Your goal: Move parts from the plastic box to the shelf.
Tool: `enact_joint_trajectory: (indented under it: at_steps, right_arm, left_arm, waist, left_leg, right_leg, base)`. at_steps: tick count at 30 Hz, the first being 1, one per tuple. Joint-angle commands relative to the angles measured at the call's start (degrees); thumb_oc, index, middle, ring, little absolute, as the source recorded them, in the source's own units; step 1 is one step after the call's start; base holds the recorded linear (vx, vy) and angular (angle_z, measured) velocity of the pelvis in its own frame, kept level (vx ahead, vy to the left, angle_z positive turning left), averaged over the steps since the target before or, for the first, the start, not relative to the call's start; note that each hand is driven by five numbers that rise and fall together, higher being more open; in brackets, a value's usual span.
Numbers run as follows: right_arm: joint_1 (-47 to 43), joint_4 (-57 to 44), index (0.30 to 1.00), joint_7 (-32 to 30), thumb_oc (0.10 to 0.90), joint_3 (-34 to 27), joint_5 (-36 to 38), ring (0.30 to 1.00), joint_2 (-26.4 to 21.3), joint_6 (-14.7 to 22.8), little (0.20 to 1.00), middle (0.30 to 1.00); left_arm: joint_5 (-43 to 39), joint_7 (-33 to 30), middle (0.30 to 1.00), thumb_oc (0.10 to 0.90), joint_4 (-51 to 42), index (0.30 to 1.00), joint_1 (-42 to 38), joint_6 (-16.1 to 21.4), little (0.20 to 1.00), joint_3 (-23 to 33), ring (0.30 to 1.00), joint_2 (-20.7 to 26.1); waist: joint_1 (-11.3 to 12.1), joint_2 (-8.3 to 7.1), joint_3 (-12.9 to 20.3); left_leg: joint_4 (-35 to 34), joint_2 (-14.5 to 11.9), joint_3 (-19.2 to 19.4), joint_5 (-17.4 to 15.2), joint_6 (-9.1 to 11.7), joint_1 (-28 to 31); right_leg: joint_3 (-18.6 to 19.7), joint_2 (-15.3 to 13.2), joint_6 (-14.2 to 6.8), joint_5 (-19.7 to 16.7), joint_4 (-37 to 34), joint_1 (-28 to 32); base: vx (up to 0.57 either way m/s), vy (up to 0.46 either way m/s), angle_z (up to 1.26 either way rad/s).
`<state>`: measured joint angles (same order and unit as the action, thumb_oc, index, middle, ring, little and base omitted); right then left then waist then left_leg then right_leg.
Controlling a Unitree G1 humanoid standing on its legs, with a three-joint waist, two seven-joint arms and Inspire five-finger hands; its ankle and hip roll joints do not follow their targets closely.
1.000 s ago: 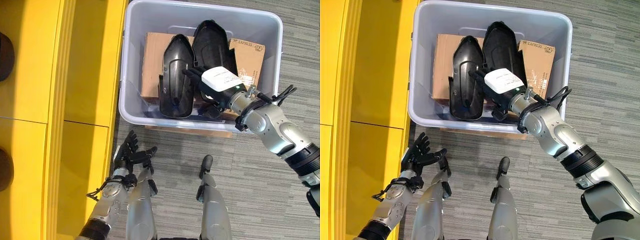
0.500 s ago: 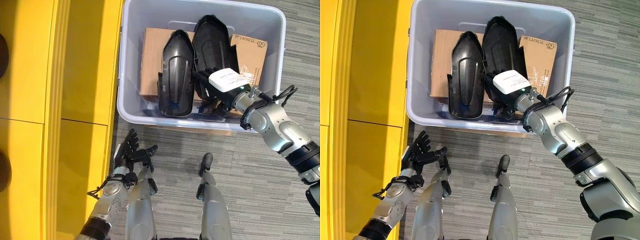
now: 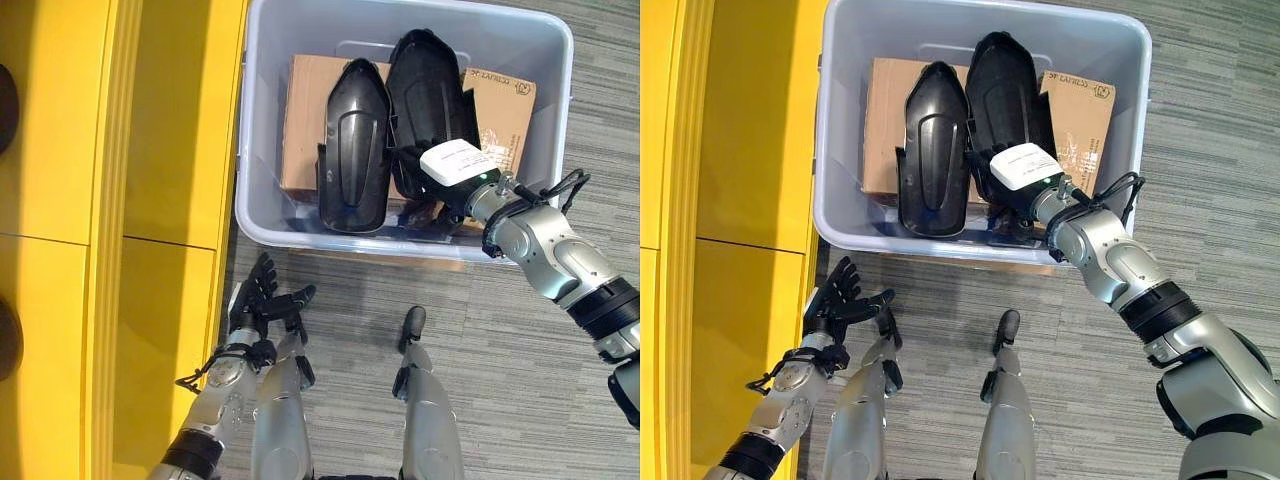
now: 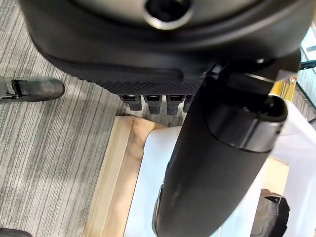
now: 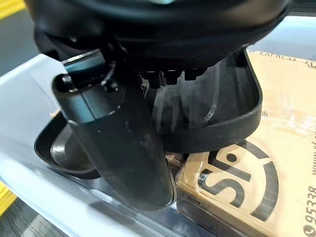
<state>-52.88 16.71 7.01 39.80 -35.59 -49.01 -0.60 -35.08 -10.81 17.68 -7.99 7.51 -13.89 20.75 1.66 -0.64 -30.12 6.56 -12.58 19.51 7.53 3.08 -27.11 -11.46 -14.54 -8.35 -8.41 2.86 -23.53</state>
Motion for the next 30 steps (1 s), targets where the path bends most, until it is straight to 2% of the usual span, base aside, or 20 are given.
enact_joint_trajectory:
  at_steps: [1, 15, 17, 30]
  right_arm:
    - [-9.6, -0.2, 1.000, -2.5, 0.900, 0.0, -0.8, 1.000, -2.8, 1.2, 1.000, 1.000]
    - [-9.4, 1.8, 1.000, -2.7, 0.900, 1.7, -2.8, 1.000, -5.5, 1.3, 1.000, 1.000]
    - [-10.7, 5.4, 1.000, -2.9, 0.900, 4.3, -4.3, 1.000, -6.0, 1.4, 1.000, 1.000]
    - [-14.4, 14.5, 1.000, -4.1, 0.900, 10.6, -9.5, 1.000, -8.7, 0.4, 1.000, 1.000]
  left_arm:
    - [2.4, 0.0, 1.000, 0.900, -4.4, 1.000, 0.8, 3.8, 1.000, 0.5, 1.000, -0.2]
    - [2.7, -0.2, 1.000, 0.900, -5.0, 1.000, 1.4, 4.2, 1.000, 0.8, 1.000, 0.2]
    - [2.5, 0.0, 1.000, 0.900, -5.3, 1.000, 2.0, 4.5, 1.000, 0.8, 1.000, 0.6]
    - [2.2, 0.2, 1.000, 0.900, -5.0, 1.000, 2.4, 5.3, 1.000, 0.6, 1.000, 1.7]
  waist:
    - [0.7, -1.25, 0.3]
    - [0.6, -0.92, 0.3]
    - [0.9, -0.61, 0.3]
    - [0.9, 0.18, 0.3]
  left_leg:
    - [6.2, -5.1, -2.4, -5.9, 4.6, 1.2]
    - [6.3, -4.9, -2.6, -5.8, 4.6, -1.0]
    - [6.2, -4.8, -2.7, -5.7, 4.6, -1.4]
    - [7.2, -4.8, -2.8, -6.0, 4.8, -3.5]
  right_leg:
    - [1.7, -4.2, -1.8, 7.3, 9.9, 1.8]
    - [1.8, -4.4, -1.8, 7.2, 10.6, -0.4]
    - [1.7, -4.3, -1.8, 7.2, 10.8, -1.0]
    - [2.0, -4.4, -1.9, 7.5, 12.4, -3.6]
  base:
    - [0.00, 0.000, 0.00]
    - [0.00, -0.003, 0.01]
    - [0.00, 0.000, 0.00]
    - [0.00, 0.000, 0.00]
